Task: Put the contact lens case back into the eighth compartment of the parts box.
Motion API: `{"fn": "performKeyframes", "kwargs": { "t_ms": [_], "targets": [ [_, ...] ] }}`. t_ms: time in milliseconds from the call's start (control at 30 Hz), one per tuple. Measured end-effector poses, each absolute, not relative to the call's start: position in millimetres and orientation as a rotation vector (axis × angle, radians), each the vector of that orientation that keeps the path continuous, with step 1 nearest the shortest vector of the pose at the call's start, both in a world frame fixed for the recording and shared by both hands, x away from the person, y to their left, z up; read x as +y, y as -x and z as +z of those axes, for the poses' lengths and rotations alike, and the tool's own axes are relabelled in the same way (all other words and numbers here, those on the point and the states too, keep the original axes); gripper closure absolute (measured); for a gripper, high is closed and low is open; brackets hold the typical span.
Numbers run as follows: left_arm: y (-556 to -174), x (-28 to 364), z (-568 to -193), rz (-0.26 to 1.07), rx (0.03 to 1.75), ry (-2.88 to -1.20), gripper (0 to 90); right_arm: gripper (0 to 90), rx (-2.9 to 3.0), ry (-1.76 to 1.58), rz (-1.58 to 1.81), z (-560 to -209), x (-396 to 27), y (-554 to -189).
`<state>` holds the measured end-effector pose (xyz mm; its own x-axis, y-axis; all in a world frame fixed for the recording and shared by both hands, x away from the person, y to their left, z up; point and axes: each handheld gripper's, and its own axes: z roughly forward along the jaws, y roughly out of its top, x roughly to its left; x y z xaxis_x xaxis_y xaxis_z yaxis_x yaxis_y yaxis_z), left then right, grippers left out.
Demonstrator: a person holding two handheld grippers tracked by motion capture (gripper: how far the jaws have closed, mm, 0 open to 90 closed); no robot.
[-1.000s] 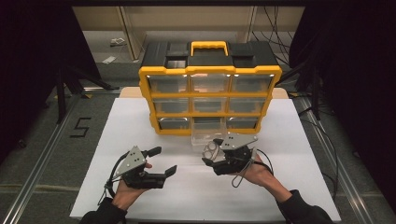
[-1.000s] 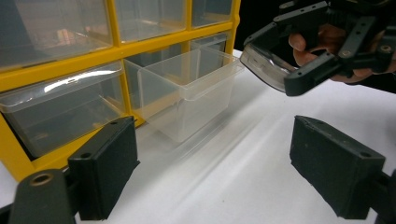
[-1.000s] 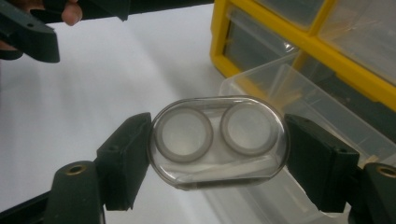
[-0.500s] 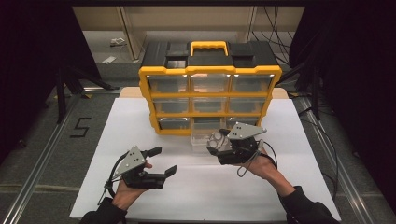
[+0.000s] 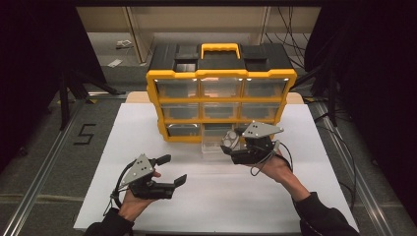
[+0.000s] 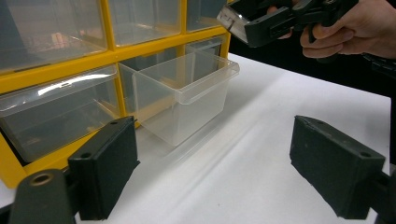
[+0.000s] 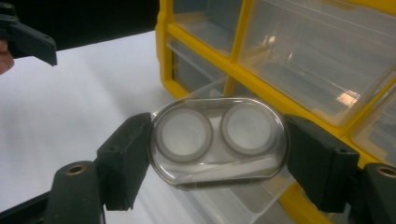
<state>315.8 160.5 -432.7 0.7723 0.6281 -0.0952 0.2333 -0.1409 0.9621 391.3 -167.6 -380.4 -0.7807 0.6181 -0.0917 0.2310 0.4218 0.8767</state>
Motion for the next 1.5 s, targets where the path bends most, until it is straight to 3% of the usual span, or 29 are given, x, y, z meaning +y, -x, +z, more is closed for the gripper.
{"fn": "performKeyframes", "kwargs": {
  "t_ms": [1500],
  "targets": [
    [-315.3, 160.7, -432.4, 0.398, 0.674, -1.708, 15.0, 27.2, 2.342, -0.88, 1.21, -394.2, -151.8, -430.6]
  ]
}}
